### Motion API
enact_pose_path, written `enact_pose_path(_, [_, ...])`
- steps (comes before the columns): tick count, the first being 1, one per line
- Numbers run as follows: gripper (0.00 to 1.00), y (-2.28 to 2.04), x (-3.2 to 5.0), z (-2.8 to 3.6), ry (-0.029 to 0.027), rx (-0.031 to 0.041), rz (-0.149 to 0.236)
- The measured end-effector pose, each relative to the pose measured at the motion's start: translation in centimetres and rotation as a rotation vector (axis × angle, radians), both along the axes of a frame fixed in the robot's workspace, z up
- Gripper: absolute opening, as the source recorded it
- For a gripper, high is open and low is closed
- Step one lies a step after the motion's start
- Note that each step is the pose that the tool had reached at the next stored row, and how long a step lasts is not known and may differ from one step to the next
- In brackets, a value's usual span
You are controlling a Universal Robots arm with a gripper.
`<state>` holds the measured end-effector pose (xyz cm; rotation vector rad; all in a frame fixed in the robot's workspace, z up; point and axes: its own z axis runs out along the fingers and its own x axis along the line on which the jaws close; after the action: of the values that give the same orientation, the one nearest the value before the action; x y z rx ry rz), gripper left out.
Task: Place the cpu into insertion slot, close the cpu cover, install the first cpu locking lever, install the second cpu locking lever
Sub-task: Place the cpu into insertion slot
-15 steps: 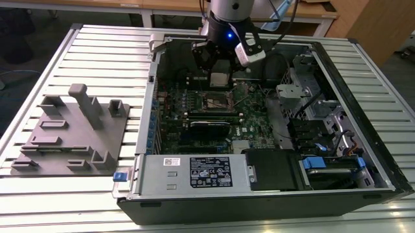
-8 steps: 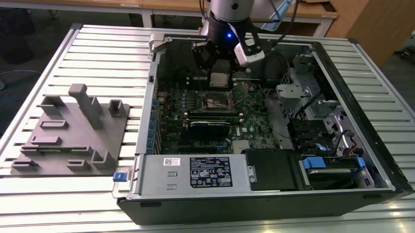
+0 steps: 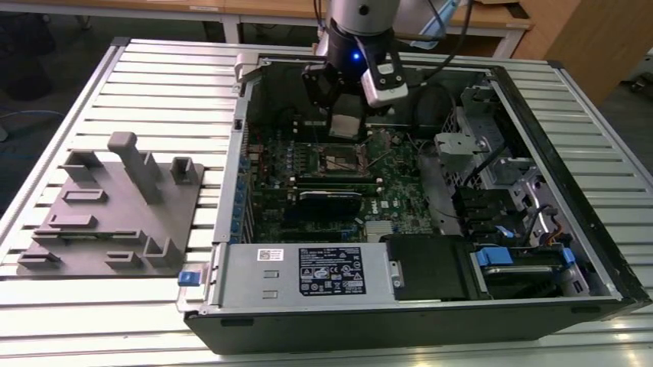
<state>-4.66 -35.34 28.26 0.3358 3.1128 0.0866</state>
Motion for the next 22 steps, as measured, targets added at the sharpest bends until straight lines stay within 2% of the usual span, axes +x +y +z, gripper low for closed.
enact_pose_path(3, [0.54,0.0,0.0,-0.03,0.0,-0.0001,-0.051])
enact_pose_path(6, [0.54,0.0,0.0,-0.04,0.0,0.0,-0.071])
enact_pose_path(22, [0.54,0.0,-0.2,-0.26,-0.0002,0.0003,-0.08])
